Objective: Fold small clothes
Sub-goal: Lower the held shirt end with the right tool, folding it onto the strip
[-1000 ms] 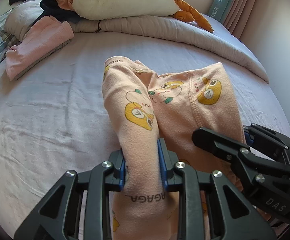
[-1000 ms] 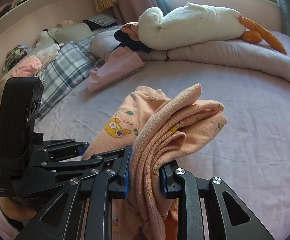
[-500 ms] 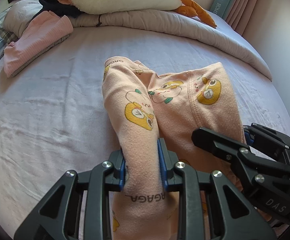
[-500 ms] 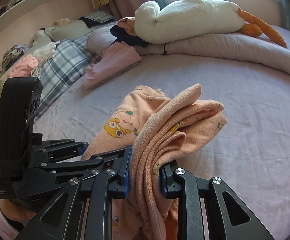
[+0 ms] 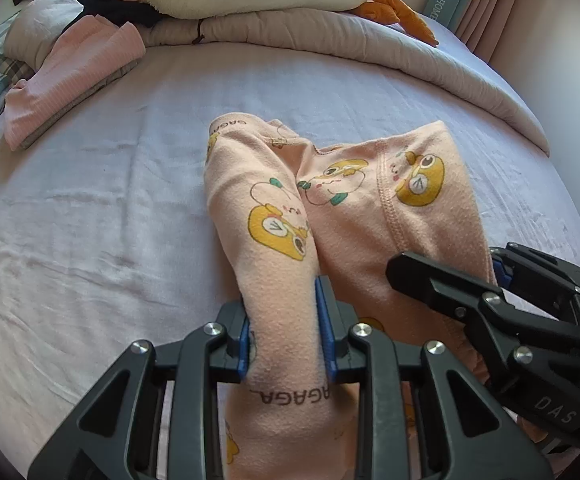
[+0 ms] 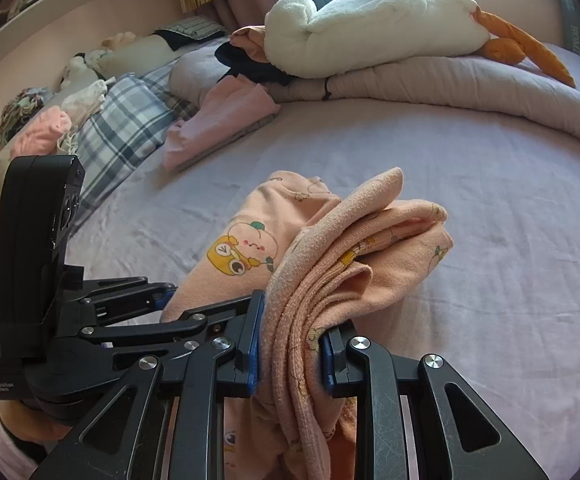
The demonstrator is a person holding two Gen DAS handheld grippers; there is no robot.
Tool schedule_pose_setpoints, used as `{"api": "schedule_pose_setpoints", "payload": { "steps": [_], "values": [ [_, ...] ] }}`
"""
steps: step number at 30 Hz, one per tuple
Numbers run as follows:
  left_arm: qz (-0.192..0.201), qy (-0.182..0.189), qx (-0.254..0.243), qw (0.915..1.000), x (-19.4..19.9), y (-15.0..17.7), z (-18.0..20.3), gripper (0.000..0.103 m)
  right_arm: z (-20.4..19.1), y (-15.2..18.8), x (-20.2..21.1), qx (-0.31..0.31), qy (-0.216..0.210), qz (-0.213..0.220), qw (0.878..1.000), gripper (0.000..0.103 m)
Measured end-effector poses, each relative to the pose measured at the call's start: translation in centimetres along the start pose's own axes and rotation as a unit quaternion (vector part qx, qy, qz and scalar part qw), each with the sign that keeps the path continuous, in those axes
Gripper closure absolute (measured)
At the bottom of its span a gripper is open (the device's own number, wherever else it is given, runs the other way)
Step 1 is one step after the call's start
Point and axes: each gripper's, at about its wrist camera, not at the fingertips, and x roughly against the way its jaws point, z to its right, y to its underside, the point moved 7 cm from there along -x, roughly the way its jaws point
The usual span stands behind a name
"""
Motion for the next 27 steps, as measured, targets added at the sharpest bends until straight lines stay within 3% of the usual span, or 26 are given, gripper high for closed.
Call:
{"api": "schedule_pose_setpoints", "payload": {
  "steps": [27],
  "values": [
    [-0.014,-0.004,0.001,0.9999,-1.0,0.3,-0.9,0.069,2.9,1.3,-0.3,-0.043,0.015,-0.019,0.999,0.077]
  ]
}}
